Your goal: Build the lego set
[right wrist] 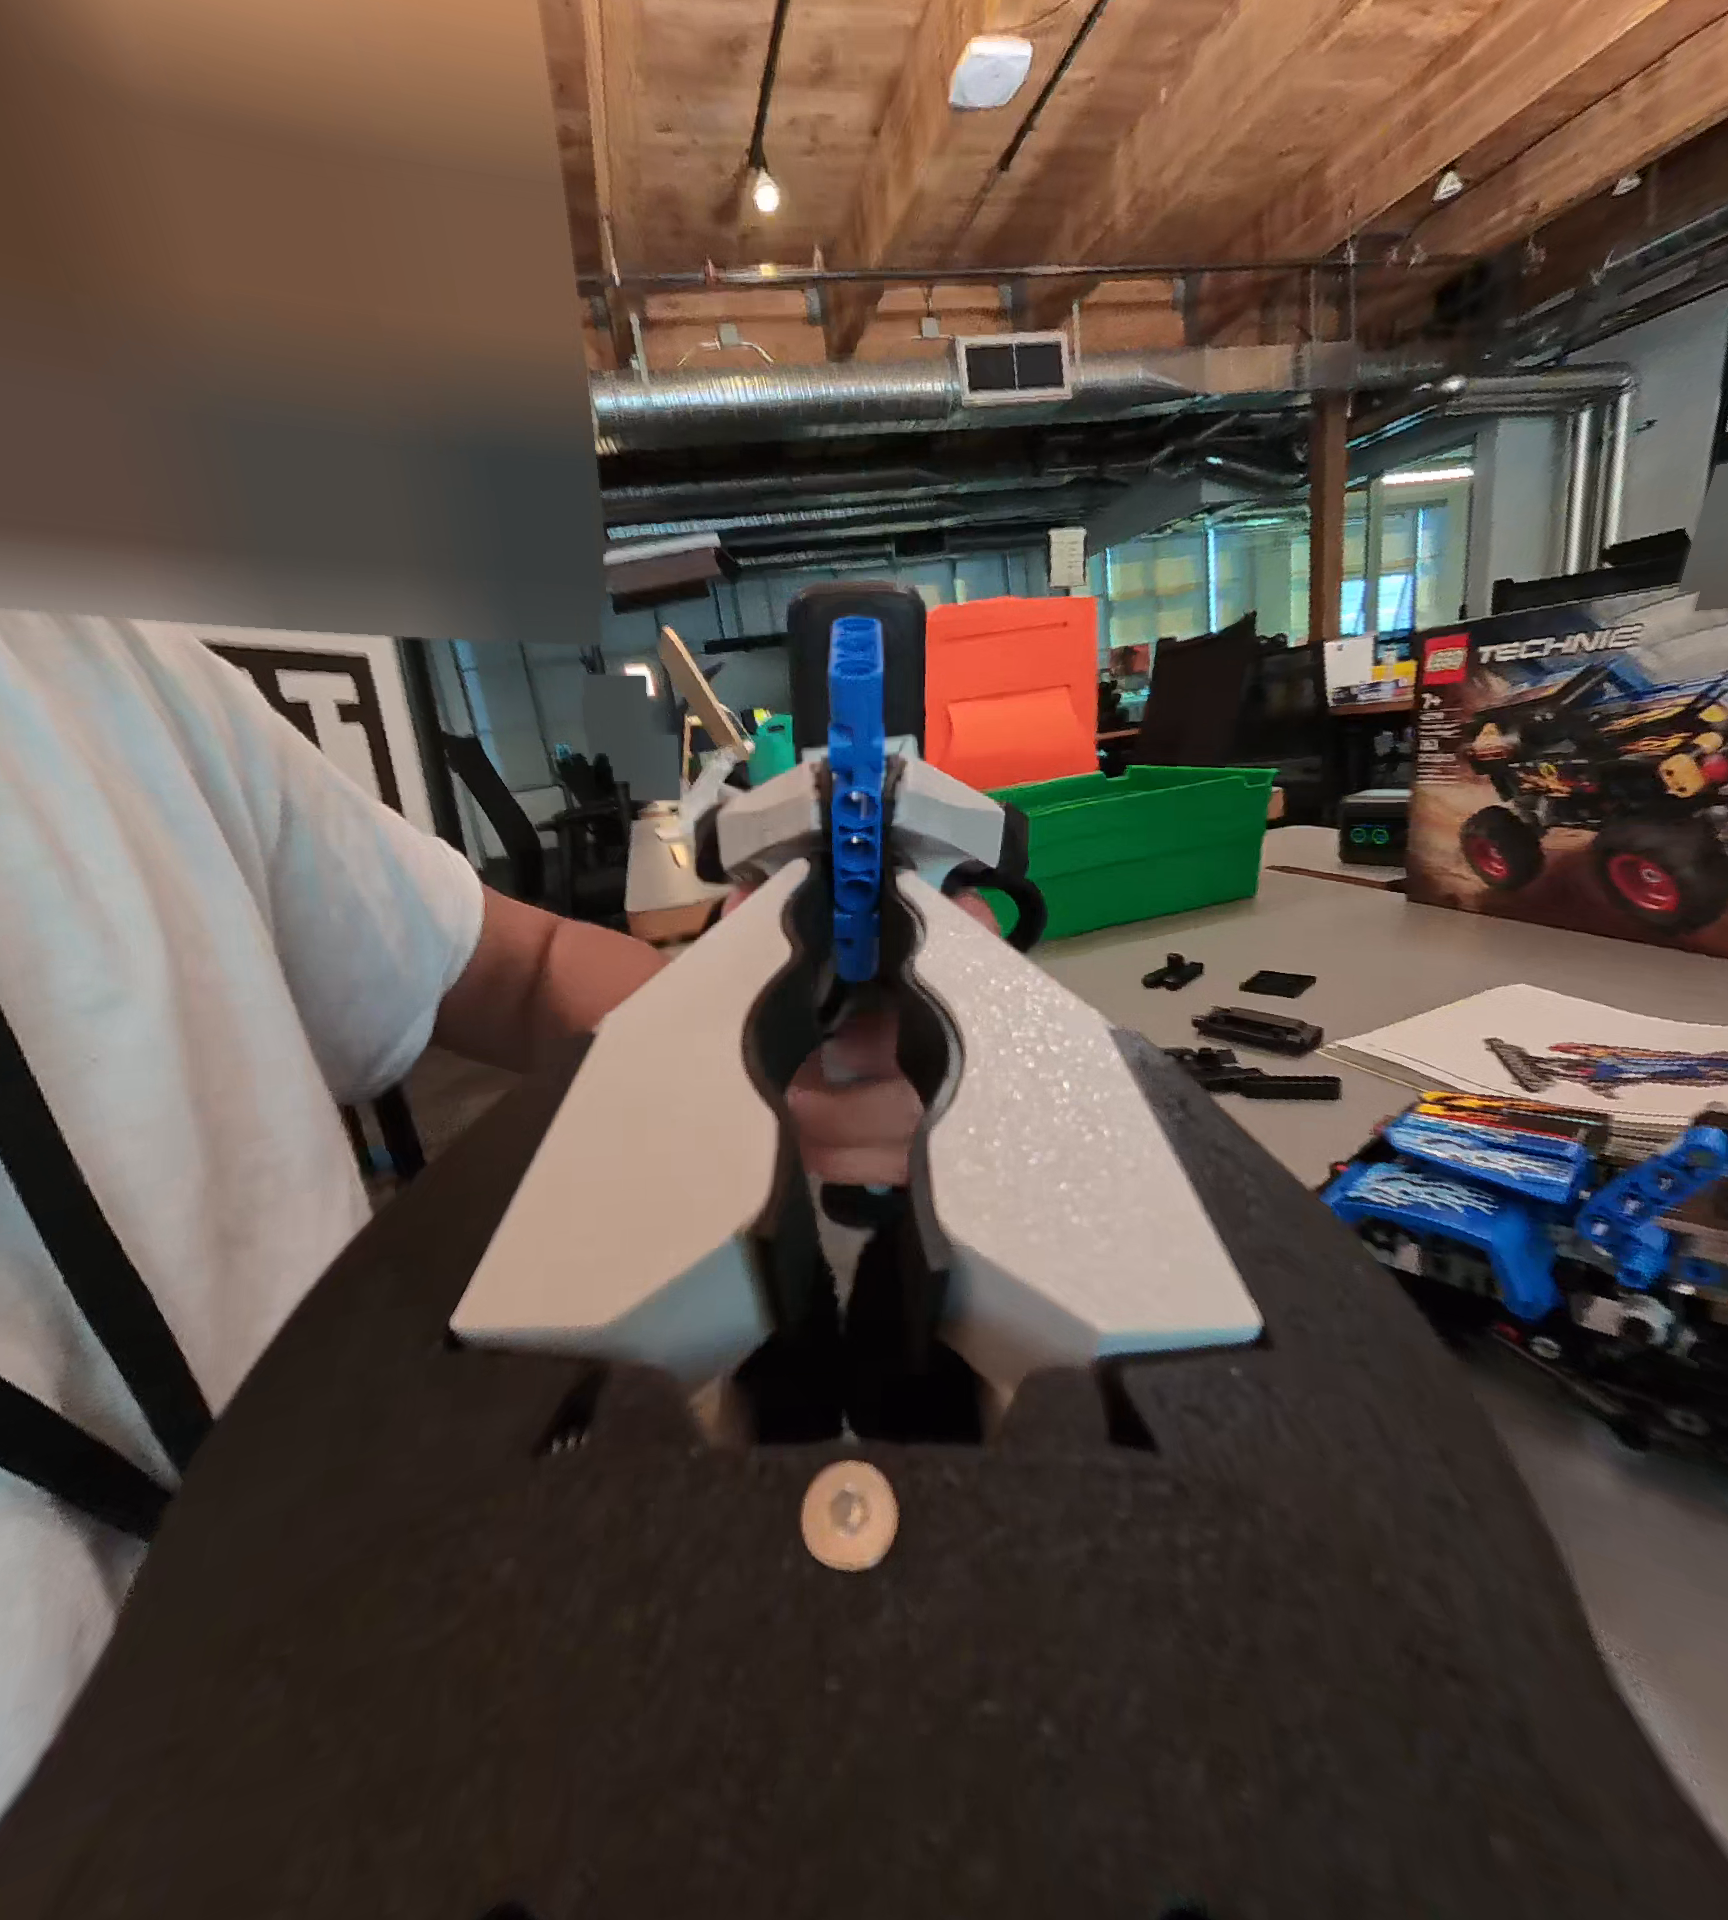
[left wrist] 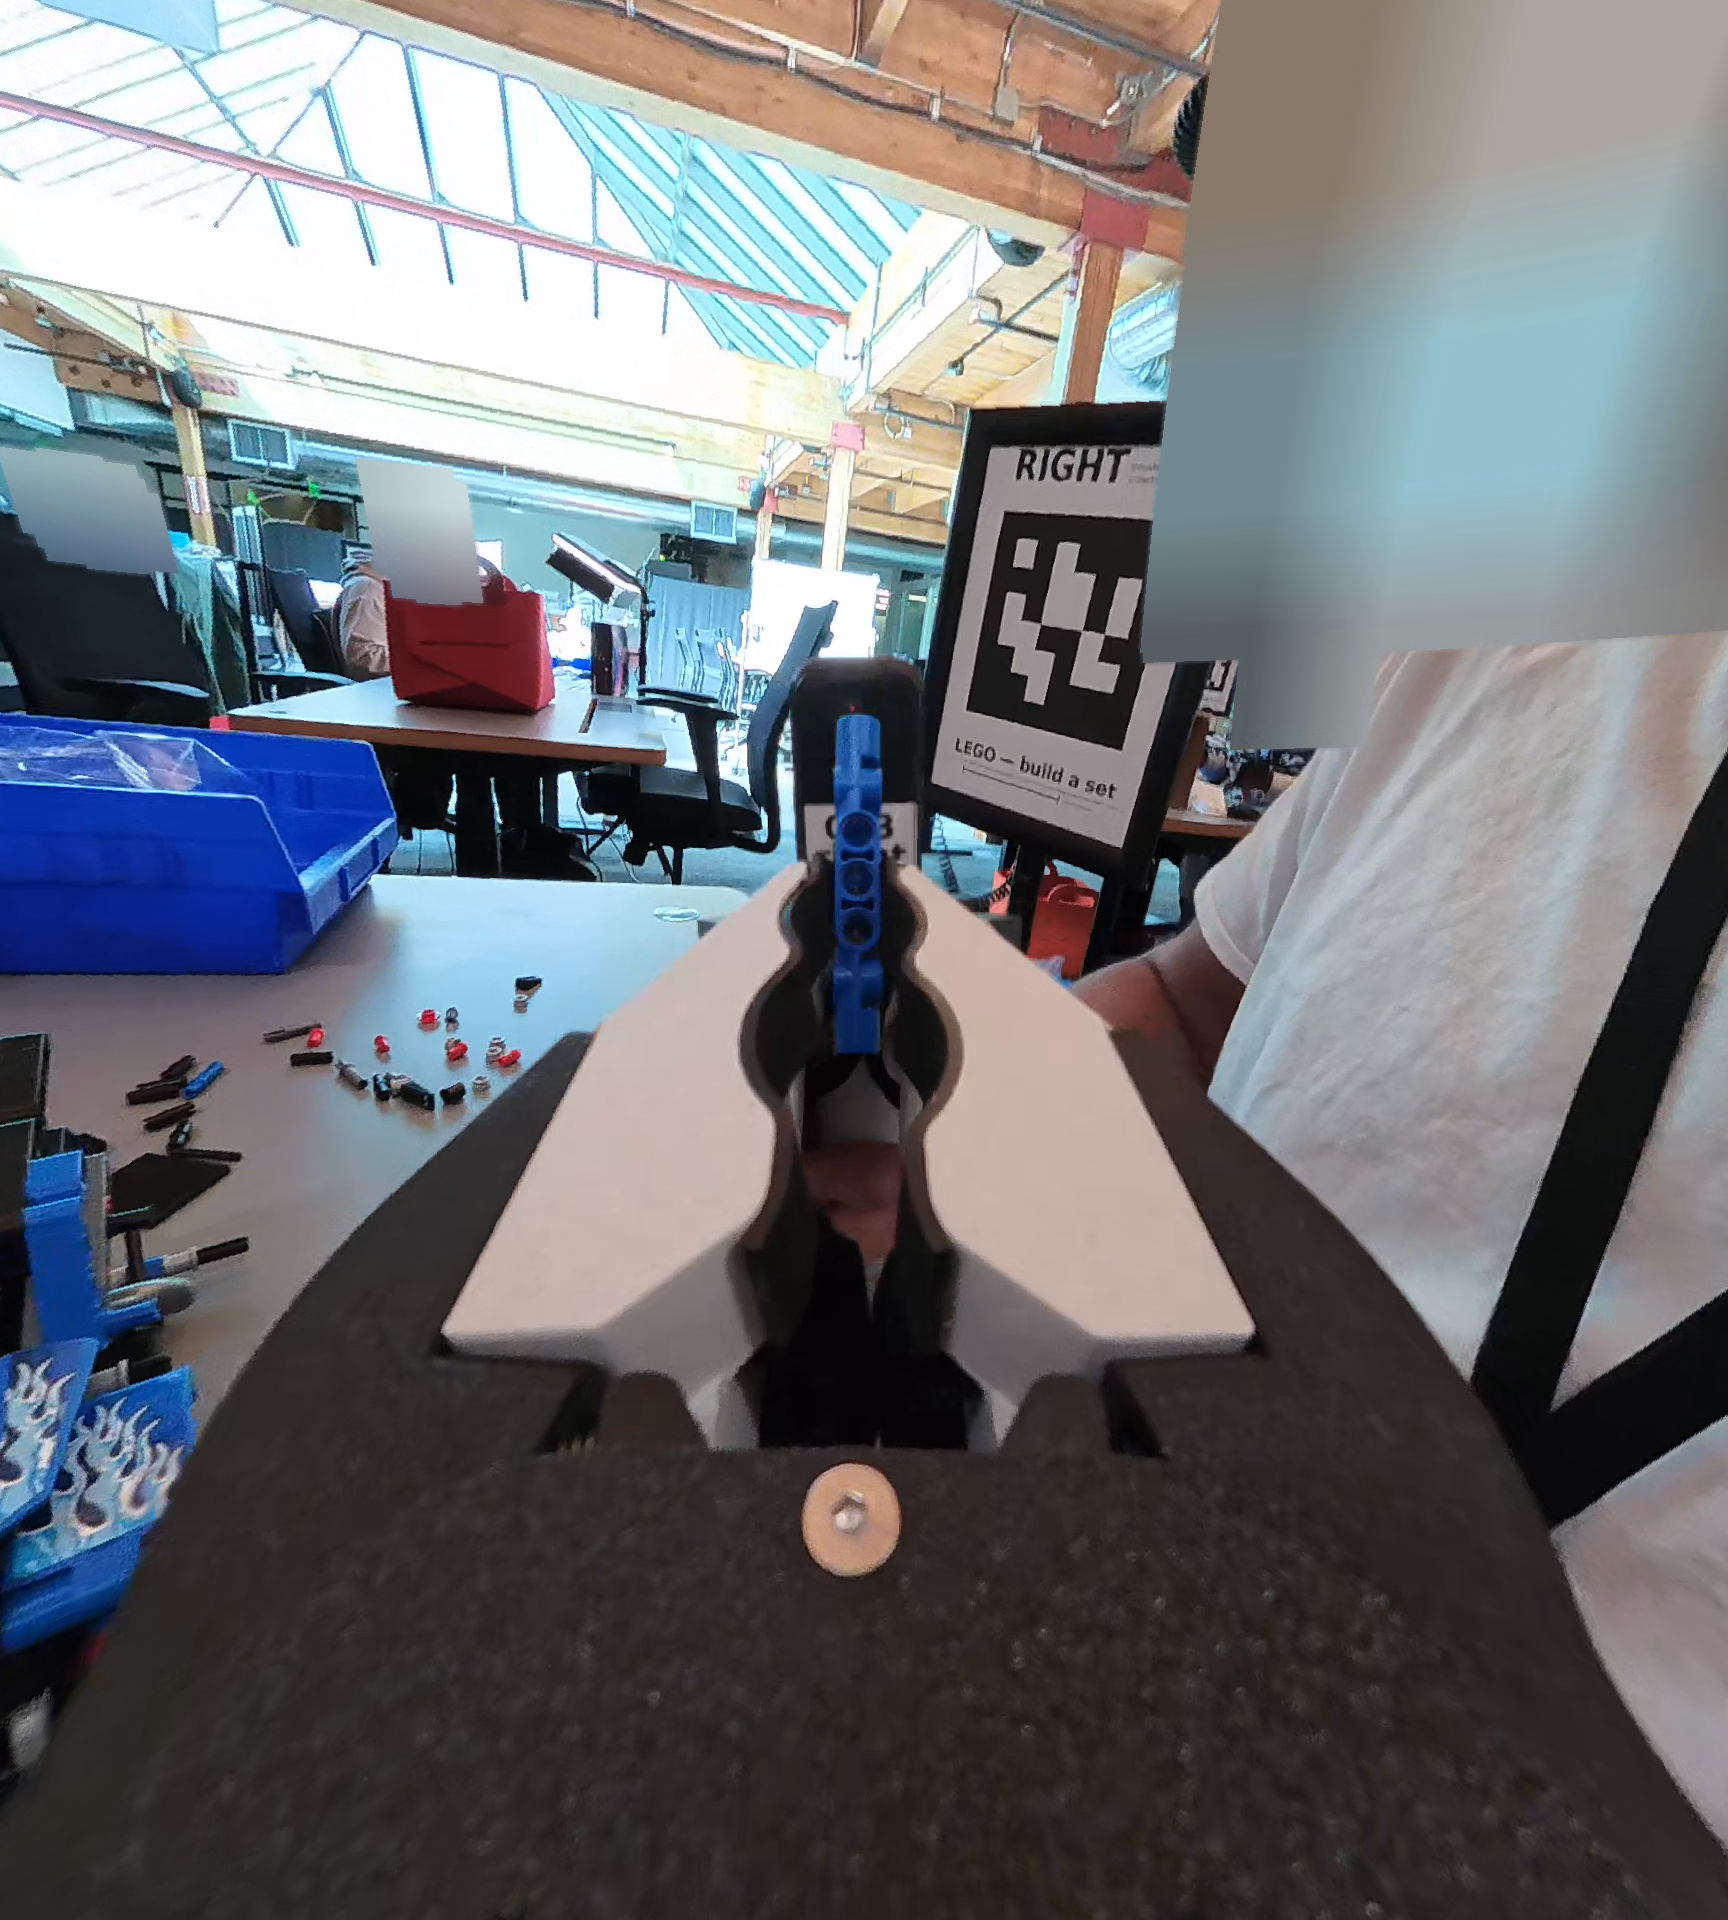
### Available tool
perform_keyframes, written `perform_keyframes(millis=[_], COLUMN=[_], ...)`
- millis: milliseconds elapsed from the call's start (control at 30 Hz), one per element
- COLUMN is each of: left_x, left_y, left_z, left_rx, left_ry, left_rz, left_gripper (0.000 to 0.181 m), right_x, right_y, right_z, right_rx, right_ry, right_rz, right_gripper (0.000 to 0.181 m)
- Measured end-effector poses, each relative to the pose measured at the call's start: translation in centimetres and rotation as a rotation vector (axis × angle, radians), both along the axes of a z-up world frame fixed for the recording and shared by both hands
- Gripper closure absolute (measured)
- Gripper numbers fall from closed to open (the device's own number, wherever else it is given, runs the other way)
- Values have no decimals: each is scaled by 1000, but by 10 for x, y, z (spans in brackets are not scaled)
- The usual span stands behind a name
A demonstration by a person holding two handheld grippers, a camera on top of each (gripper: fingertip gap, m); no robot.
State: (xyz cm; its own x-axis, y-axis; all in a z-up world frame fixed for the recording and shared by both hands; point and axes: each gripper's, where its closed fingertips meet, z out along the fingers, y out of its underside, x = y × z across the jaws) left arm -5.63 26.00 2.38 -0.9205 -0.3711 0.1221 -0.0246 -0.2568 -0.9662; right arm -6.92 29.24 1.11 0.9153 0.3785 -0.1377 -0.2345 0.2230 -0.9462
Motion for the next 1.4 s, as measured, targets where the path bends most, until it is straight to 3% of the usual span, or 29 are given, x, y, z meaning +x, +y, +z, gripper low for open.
perform_keyframes(millis=[67, 100, 167, 267, 433, 667, 900, 1033, 1167, 1267, 1400], left_x=[4, 7, 14, 16, 17, 17, 21, 24, 19, 17, 20], left_y=[4, 7, 9, 0, -4, -3, -2, 4, 2, 4, 6], left_z=[-1, -2, -12, -40, -45, -42, -48, -35, -25, -16, -20], left_rx=[17, 28, 94, 237, 266, 244, 271, 206, 62, -26, 15], left_ry=[2, 7, 28, 71, 58, 80, 105, 60, 164, 167, 183], left_rz=[15, 32, 46, 14, 31, 32, 40, 86, -15, -13, -4], left_gripper=[176, 176, 175, 175, 175, 176, 175, 172, 158, 172, 176], right_x=[3, 5, 17, 32, 29, 30, 35, 39, 39, 36, 31], right_y=[2, -1, -12, -23, -19, -21, -24, -21, -25, -18, -9], right_z=[-9, -10, -2, 8, -9, -9, -22, -11, 8, 12, 5], right_rx=[-75, -93, -77, -59, -174, -188, -284, -205, -22, 26, -11], right_ry=[-69, -97, -109, -161, -328, -124, -277, -146, -3, 59, 10], right_rz=[-20, -28, -49, -128, -150, -43, -99, -119, -84, -87, -114], right_gripper=[168, 153, 147, 154, 173, 174, 174, 174, 175, 175, 174])
